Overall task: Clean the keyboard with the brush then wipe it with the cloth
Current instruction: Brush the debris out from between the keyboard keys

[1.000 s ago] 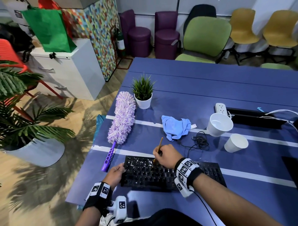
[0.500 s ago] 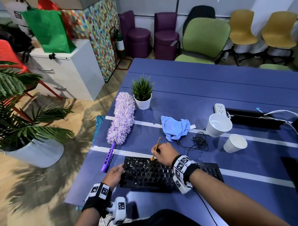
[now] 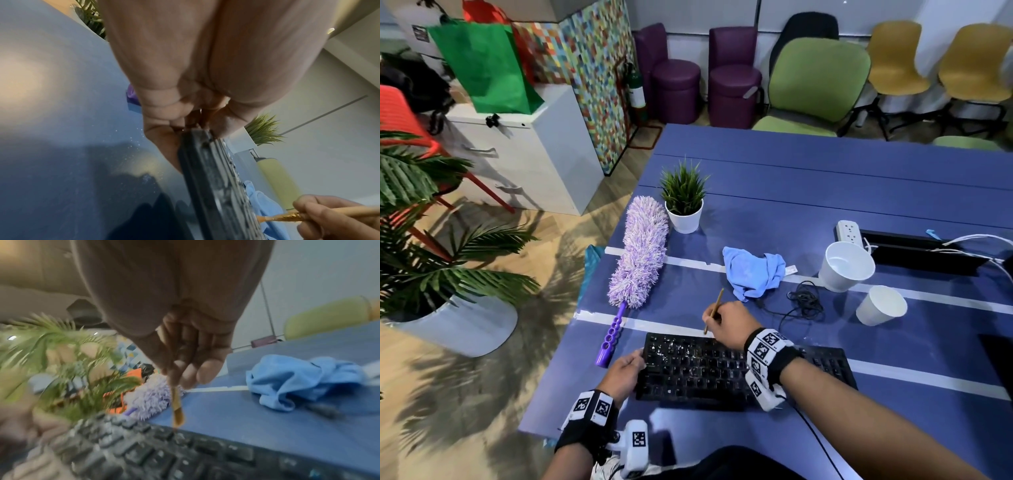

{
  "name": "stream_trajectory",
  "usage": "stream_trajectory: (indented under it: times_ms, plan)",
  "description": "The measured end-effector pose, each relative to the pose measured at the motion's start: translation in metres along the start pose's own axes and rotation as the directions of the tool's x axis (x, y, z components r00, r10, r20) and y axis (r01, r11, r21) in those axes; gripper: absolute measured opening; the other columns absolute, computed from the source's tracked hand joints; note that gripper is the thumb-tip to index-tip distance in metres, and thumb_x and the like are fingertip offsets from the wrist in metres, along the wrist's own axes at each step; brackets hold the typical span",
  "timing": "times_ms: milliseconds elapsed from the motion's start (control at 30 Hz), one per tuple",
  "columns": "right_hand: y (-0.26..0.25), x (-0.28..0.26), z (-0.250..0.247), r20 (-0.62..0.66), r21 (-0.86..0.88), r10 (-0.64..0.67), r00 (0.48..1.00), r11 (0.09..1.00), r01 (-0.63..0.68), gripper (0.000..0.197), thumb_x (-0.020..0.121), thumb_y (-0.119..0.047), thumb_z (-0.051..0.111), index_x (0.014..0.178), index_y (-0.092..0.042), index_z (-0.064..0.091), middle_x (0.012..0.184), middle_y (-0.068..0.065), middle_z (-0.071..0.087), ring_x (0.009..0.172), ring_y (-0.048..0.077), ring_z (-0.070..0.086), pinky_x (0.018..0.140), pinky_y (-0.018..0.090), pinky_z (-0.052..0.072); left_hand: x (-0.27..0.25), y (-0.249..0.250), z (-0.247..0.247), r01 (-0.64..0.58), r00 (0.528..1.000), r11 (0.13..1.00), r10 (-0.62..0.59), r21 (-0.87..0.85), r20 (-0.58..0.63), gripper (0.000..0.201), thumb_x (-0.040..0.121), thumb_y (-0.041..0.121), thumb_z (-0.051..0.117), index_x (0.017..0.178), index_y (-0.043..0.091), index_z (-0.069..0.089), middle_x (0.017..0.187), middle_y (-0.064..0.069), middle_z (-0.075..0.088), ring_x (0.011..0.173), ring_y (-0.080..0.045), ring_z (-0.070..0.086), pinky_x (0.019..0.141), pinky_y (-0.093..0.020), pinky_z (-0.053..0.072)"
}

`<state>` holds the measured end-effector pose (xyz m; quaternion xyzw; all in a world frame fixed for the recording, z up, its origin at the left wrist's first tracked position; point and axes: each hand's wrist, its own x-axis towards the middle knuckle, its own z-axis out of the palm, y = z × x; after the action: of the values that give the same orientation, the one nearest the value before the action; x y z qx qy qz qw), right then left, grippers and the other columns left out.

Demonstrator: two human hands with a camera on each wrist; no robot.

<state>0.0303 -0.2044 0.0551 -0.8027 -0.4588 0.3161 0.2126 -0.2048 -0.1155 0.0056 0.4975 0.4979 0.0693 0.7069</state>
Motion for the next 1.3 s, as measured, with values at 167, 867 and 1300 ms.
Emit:
stream_trajectory:
  times_ms: [167,867,1300]
  plan:
    - [-0.002,0.003,0.001,0.062,0.03,0.012,0.998,0.999,-0.014,0.028,0.084,-0.031,0.057,0.075,-0.008,0.07,0.069,0.004,0.071,0.067,0.019,0.065,0.065,0.032,0.056,0.003,-0.001,-0.002,-0.013,1.0,1.0,0.013,0.009,0.017,0.037,0.096,-0.006,0.028,0.111,0.001,0.061,0.071,-0.003,0.071,0.058,-0.01,0.065,0.049,-0.019,0.048]
    - [-0.053,0.029,0.038,0.094,0.108,-0.146,0.985,0.985,0.136,0.019,0.091,-0.024,0.059,0.086,-0.013,0.073,0.077,-0.004,0.072,0.074,0.004,0.064,0.075,0.012,0.047,0.021,-0.018,-0.014,0.003,0.996,0.974,-0.024,-0.225,-0.089,0.042,0.092,-0.001,0.051,0.134,-0.001,0.044,0.123,-0.022,0.06,0.115,-0.032,0.058,0.106,-0.044,0.04]
    - [-0.046,0.035,0.034,0.122,0.114,-0.096,0.988,0.99,0.083,0.017,0.091,-0.026,0.06,0.086,-0.017,0.075,0.074,-0.008,0.069,0.083,0.007,0.066,0.082,0.016,0.046,0.025,-0.024,-0.003,-0.003,0.999,0.944,-0.011,-0.331,-0.043,0.024,0.092,-0.003,0.048,0.111,-0.009,0.06,0.088,-0.017,0.073,0.073,-0.022,0.071,0.07,-0.033,0.057]
